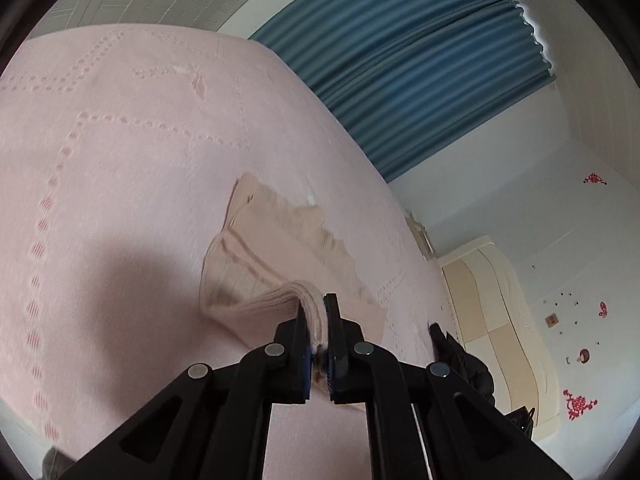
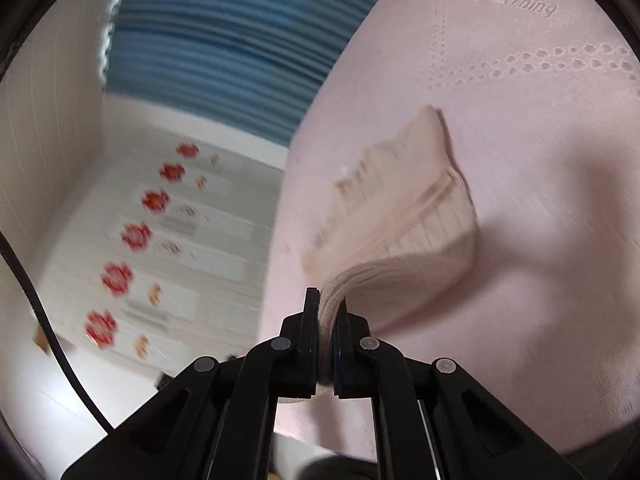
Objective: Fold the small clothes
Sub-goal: 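Lift the hem with both tools and fold it toward the collar, then open both tools and release the folded hem onto the sweater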
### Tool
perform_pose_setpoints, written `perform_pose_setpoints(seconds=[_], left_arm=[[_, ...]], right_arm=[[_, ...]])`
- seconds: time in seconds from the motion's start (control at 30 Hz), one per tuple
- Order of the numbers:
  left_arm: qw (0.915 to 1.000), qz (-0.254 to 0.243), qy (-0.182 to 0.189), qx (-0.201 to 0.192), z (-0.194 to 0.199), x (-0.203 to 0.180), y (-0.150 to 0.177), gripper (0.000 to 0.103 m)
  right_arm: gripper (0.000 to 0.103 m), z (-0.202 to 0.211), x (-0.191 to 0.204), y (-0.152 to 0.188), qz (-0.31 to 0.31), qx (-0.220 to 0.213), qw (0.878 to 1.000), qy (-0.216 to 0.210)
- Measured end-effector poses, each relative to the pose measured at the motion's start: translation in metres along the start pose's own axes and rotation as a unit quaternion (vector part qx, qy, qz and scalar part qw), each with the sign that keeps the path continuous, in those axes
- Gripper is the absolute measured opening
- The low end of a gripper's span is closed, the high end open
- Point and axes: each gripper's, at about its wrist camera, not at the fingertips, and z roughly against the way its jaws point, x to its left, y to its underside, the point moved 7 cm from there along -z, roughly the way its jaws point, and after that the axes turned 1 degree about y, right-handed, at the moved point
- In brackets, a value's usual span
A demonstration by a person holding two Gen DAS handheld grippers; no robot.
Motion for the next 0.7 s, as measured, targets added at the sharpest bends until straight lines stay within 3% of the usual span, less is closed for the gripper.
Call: perform_pose_setpoints(seconds=[0.17,0.43,0.7], left_arm=[[0.9996,-0.017,-0.02,-0.007,-0.041,-0.01,-0.034,0.006],[0.9964,-0.037,-0.076,0.006,-0.131,0.001,-0.07,0.006],[0.9961,-0.008,-0.082,0.033,-0.215,0.029,-0.092,0.006]], right_arm=[[0.005,-0.032,0.006,-0.046,-0.021,-0.009,1.0,-0.01],[0.005,-0.108,-0.004,-0.114,-0.017,-0.008,1.0,0.018],[0.005,-0.177,-0.039,-0.157,-0.015,0.0,0.998,0.065]])
